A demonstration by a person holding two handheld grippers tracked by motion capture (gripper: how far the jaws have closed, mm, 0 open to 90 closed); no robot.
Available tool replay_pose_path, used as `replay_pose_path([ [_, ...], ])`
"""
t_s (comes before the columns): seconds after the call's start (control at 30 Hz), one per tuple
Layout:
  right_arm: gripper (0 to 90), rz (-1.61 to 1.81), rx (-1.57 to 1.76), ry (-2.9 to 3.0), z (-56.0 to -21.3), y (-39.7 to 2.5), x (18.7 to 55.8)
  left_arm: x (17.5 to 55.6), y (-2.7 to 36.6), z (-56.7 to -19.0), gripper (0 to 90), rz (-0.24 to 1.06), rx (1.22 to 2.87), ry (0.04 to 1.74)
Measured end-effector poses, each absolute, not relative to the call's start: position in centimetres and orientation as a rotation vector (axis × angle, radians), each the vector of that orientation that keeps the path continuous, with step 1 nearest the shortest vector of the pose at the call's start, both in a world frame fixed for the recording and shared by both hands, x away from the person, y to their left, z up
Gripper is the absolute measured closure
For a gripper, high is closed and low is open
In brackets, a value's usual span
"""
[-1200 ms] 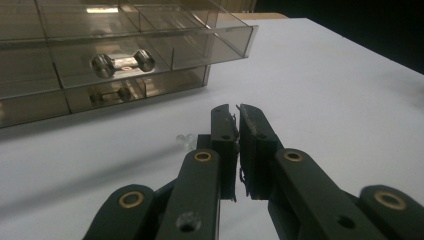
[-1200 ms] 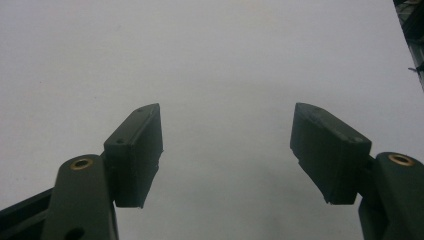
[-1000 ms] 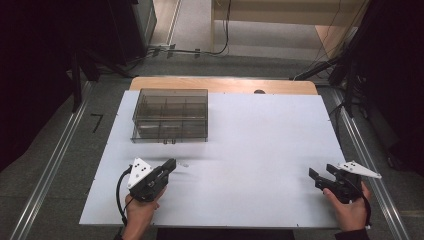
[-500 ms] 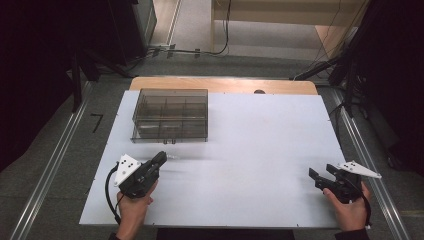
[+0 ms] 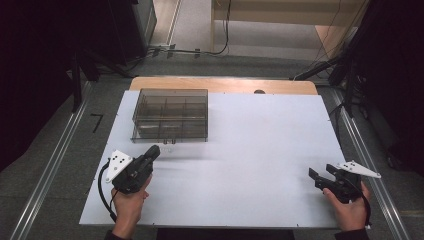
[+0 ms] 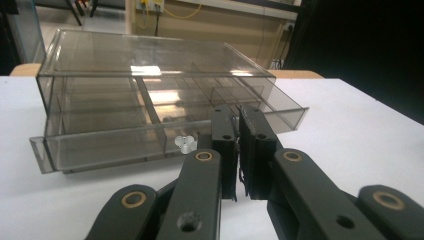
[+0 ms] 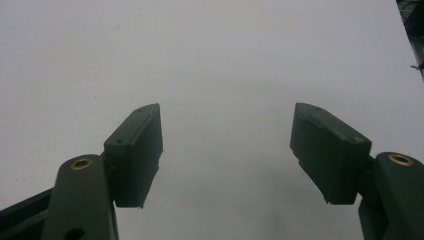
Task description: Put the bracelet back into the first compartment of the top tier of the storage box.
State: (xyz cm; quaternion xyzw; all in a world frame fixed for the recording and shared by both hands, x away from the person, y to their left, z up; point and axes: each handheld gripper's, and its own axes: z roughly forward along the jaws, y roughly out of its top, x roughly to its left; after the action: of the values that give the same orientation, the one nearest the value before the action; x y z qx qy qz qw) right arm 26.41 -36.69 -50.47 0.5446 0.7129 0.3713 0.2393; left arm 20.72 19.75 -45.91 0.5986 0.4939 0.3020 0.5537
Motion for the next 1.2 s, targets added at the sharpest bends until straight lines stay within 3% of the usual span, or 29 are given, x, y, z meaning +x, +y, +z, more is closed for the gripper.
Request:
replay_pose_path([
  [1.2,27.4,1.012,1.510,1.952,-50.5,-36.7,26.5,22.3,21.4,-44.5,86.7,0.773,1.334,1.189],
])
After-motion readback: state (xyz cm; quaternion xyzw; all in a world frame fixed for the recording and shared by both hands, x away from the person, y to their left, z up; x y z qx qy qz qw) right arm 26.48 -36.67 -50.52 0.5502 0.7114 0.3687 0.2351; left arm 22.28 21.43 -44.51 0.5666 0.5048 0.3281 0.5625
